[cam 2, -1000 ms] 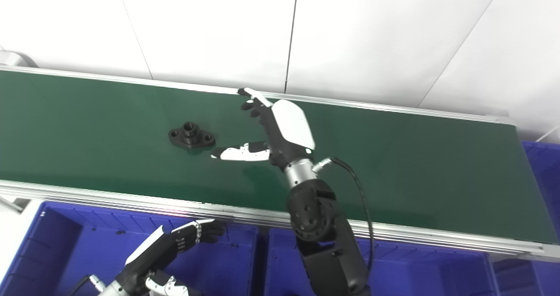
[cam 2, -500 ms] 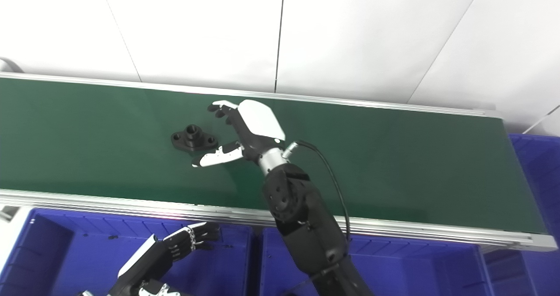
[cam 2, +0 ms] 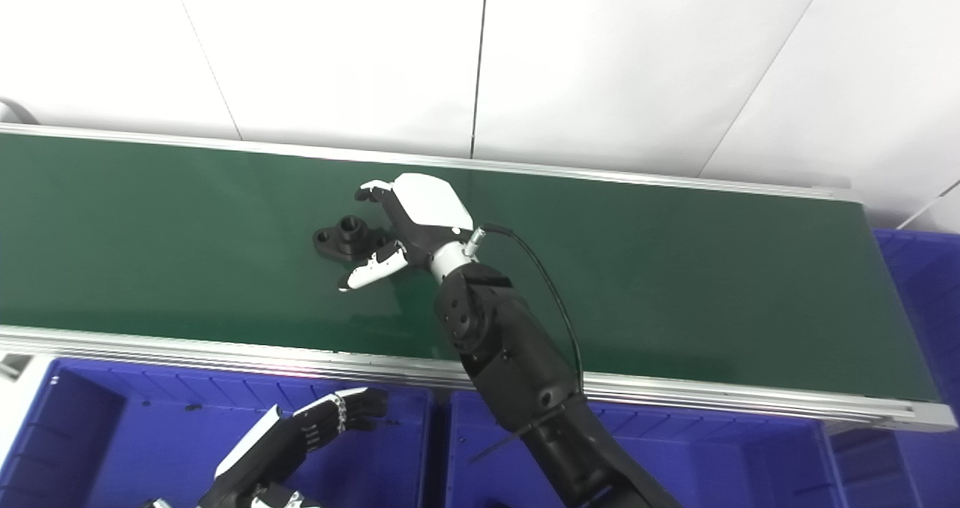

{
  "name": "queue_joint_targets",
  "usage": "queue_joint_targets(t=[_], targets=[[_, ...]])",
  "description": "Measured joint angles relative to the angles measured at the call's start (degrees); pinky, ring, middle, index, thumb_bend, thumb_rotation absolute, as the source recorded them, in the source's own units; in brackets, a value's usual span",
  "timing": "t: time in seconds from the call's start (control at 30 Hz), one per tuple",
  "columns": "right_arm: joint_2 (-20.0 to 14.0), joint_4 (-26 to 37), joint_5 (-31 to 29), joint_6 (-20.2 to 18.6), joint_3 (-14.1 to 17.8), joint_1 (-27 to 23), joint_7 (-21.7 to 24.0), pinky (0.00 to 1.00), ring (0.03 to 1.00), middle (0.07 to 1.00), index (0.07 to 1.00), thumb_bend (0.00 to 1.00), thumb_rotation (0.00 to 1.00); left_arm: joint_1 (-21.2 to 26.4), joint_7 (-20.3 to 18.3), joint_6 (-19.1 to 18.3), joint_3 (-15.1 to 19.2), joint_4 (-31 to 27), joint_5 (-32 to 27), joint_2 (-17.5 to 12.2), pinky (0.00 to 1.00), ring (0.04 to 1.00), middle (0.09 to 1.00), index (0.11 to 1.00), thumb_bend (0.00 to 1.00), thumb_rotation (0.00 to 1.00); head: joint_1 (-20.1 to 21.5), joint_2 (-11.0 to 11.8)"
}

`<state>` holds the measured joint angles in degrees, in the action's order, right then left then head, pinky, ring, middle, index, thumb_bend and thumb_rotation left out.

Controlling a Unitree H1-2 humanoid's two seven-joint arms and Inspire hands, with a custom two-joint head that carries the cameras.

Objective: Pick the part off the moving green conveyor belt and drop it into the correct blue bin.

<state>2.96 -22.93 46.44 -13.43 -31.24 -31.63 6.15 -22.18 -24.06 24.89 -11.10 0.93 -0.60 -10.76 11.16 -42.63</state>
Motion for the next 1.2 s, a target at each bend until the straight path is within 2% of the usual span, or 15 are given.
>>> queue_joint_targets(t=[0.23, 0.33, 0.37, 0.43, 0.47, 0.5, 0.57, 0.63, 0.67, 0.7, 0.73, 1.07, 1.1, 1.13, 1.2], targets=[[-0.4, -5.2, -0.1, 1.3, -1.2, -2.1, -2.2, 0.72, 0.792, 0.82, 0.802, 0.83, 0.32, -0.1, 1.1, 0.0, -0.7, 0.0, 0.0, 0.1, 0.8, 0.839, 0.853, 0.822, 0.95, 0.35, -0.5, -0.6], [-0.4, -7.3, -0.1, 2.9, -1.7, -2.8, -3.7, 0.67, 0.759, 0.784, 0.78, 0.79, 0.25, -0.2, 1.2, 0.0, -0.8, 0.0, 0.0, 0.4, 0.81, 0.843, 0.855, 0.825, 0.94, 0.34, -0.5, -0.8], [-0.5, -7.6, -0.1, 3.0, -1.8, -3.0, -4.0, 0.62, 0.726, 0.756, 0.765, 0.78, 0.2, -0.2, 1.3, 0.0, -0.8, -0.1, 0.0, 0.5, 0.81, 0.843, 0.855, 0.826, 0.94, 0.34, -0.5, -1.1], [-0.8, -7.9, -0.2, 3.1, -2.0, -3.2, -4.3, 0.49, 0.589, 0.659, 0.748, 0.73, 0.11, -0.3, 1.6, 0.0, -1.1, -0.2, 0.1, 0.9, 0.8, 0.838, 0.853, 0.825, 0.94, 0.35, -0.6, -1.3], [-0.9, -7.9, -0.2, 3.1, -2.2, -3.2, -4.4, 0.46, 0.555, 0.634, 0.743, 0.72, 0.09, -0.3, 2.2, 0.0, -1.3, -0.3, 0.3, 1.0, 0.8, 0.837, 0.853, 0.825, 0.94, 0.35, -0.5, -1.4], [-1.0, -7.8, -0.1, 3.2, -2.5, -3.2, -4.5, 0.38, 0.459, 0.546, 0.718, 0.63, 0.04, -0.4, 2.6, 0.0, -1.4, -0.4, 0.8, 1.0, 0.81, 0.841, 0.855, 0.827, 0.94, 0.35, -0.4, -1.5], [-1.4, -7.4, 0.4, 3.2, -3.5, -3.3, -4.9, 0.29, 0.364, 0.495, 0.678, 0.57, 0.01, -0.4, 2.7, 0.0, -1.6, -0.5, 1.0, 0.9, 0.81, 0.843, 0.859, 0.831, 0.94, 0.36, -0.2, -1.8], [-1.8, -6.7, 1.1, 3.2, -4.6, -3.1, -4.7, 0.27, 0.343, 0.484, 0.652, 0.56, 0.0, -0.4, 2.8, 0.0, -1.8, -0.7, 1.0, 0.9, 0.81, 0.843, 0.861, 0.833, 0.94, 0.37, -0.2, -1.8], [-2.0, -6.4, 1.3, 3.2, -5.0, -2.9, -4.6, 0.29, 0.375, 0.503, 0.636, 0.54, 0.0, -0.5, 2.9, 0.0, -2.0, -0.8, 1.0, 0.9, 0.81, 0.841, 0.86, 0.832, 0.94, 0.37, -0.1, -2.1], [-2.4, -6.1, 1.6, 3.2, -5.5, -2.8, -4.6, 0.29, 0.389, 0.512, 0.565, 0.53, 0.0, -0.5, 3.1, 0.0, -2.2, -1.0, 1.1, 0.8, 0.8, 0.839, 0.858, 0.83, 0.95, 0.38, -0.1, -2.1], [-2.7, -5.7, 2.0, 3.3, -6.1, -2.7, -4.7, 0.28, 0.376, 0.492, 0.552, 0.52, 0.0, -0.5, 3.3, 0.0, -2.3, -1.3, 1.1, 0.7, 0.79, 0.834, 0.855, 0.827, 0.95, 0.38, -0.1, -2.1], [-6.4, -0.9, 7.2, 3.3, -10.3, -1.8, -4.6, 0.19, 0.358, 0.444, 0.533, 0.51, 0.0, -0.5, 5.3, 0.0, -2.8, -2.2, 1.9, 0.4, 0.79, 0.827, 0.845, 0.824, 0.96, 0.41, 0.4, -3.3], [-6.6, -0.6, 7.7, 3.3, -10.6, -1.8, -4.7, 0.17, 0.276, 0.459, 0.501, 0.52, 0.0, -0.5, 5.3, 0.0, -2.9, -2.3, 2.1, 0.2, 0.79, 0.832, 0.847, 0.823, 0.96, 0.41, 0.4, -3.4], [-6.9, -0.3, 8.3, 3.3, -10.9, -1.7, -4.8, 0.15, 0.233, 0.465, 0.489, 0.53, 0.0, -0.5, 5.5, 0.0, -3.0, -2.3, 2.2, 0.1, 0.8, 0.836, 0.849, 0.822, 0.96, 0.42, 0.4, -3.4], [-7.3, 0.3, 9.1, 3.3, -11.1, -1.4, -5.0, 0.13, 0.198, 0.469, 0.482, 0.53, 0.0, -0.4, 5.8, 0.0, -3.1, -2.3, 2.2, -0.1, 0.8, 0.833, 0.844, 0.816, 0.96, 0.41, 0.4, -3.4]])
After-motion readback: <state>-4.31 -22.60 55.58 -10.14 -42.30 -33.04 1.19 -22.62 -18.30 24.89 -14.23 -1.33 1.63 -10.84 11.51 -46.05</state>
